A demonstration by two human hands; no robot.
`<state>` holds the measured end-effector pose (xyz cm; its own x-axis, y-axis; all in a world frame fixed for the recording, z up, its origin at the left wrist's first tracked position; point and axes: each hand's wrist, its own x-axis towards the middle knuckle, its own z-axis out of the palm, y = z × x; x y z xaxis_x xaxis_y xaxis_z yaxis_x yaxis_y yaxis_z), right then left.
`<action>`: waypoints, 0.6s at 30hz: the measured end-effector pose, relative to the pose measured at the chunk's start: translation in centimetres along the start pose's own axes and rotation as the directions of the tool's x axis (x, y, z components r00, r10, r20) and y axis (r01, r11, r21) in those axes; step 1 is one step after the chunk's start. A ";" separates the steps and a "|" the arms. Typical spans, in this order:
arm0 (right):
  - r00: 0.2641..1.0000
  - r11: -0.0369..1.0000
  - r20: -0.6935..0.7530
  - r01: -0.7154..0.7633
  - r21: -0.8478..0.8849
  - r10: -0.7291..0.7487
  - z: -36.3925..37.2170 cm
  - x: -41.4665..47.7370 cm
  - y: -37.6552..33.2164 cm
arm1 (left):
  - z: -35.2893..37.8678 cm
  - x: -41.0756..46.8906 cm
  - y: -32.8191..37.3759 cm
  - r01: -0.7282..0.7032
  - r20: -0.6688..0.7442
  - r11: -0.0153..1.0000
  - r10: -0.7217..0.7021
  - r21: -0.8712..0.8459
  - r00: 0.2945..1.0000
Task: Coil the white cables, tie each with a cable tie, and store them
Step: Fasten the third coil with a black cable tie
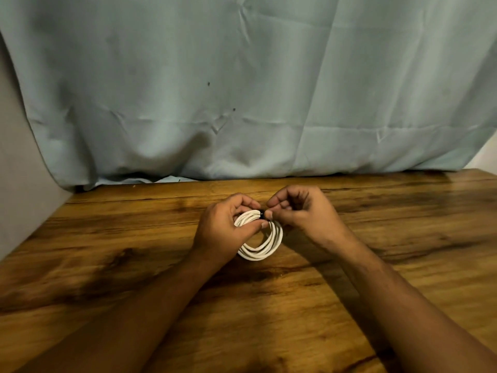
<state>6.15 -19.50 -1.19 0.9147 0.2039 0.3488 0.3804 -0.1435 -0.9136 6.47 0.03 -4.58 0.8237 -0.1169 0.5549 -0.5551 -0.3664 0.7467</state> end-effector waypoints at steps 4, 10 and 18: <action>0.999 0.996 0.000 -0.040 0.082 0.041 0.2 -0.2 0.9 | -0.1 0.0 0.1 0.028 0.004 0.999 -0.028 -0.038 1.000; 0.982 0.956 0.118 -0.174 0.237 0.150 0.5 0.0 2.3 | -0.2 -0.1 0.4 0.072 0.020 0.995 -0.070 -0.071 0.997; 0.990 0.963 0.122 -0.098 0.250 0.069 0.8 -0.3 1.6 | -0.2 -0.2 1.0 0.100 0.013 0.990 -0.099 -0.097 0.995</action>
<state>6.41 -19.04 -2.95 0.9152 0.3105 0.2568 0.2426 0.0841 -0.9665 5.70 -0.11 -3.89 0.8759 -0.0918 0.4737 -0.4789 -0.2851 0.8303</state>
